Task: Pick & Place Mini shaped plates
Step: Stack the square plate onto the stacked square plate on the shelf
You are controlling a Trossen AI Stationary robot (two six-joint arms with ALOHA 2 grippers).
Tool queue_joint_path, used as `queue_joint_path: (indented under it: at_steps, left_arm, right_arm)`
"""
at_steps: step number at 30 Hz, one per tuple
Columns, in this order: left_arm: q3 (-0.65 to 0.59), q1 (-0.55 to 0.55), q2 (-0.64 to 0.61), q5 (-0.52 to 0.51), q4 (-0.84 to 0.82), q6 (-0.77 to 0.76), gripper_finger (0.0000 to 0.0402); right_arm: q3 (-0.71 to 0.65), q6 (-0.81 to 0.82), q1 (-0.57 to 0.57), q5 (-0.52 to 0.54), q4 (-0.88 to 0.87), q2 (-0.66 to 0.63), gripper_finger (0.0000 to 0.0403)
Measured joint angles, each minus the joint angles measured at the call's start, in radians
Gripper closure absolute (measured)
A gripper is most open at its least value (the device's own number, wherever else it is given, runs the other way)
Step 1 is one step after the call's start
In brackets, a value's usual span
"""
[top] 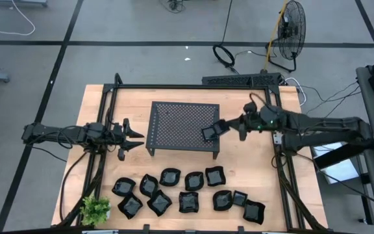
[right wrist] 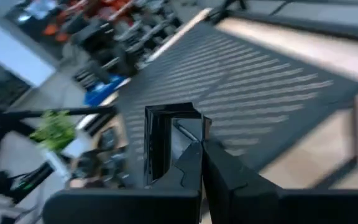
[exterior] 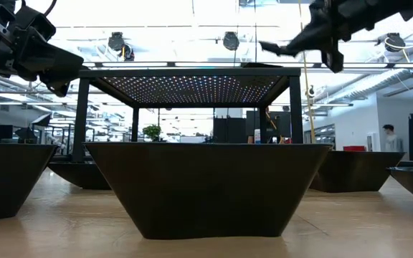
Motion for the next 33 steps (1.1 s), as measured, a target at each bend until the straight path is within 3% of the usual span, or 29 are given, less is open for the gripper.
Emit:
queue_joint_path:
  at_steps: [6,12,18,28,33]
  left_arm:
    - [0.000,0.000,0.000,0.000,0.000,0.000,0.0256]
    - [0.000,0.000,0.000,0.000,0.000,0.000,0.0256]
    - [0.000,0.000,0.000,0.000,0.000,0.000,0.0256]
    - [0.000,0.000,0.000,0.000,0.000,0.000,0.0256]
    - [0.000,0.000,0.000,0.000,0.000,0.000,0.0256]
  right_arm:
    - [0.000,0.013,0.176,0.202,0.113,0.086,0.0403]
    - [0.000,-0.048,0.252,0.409,0.172,0.168,0.0403]
    - [0.000,-0.099,0.275,0.442,0.262,0.224,0.0403]
    - [0.000,-0.121,0.355,0.622,0.263,0.276,0.0403]
    - [0.000,-0.129,0.357,0.626,0.262,0.287,0.0403]
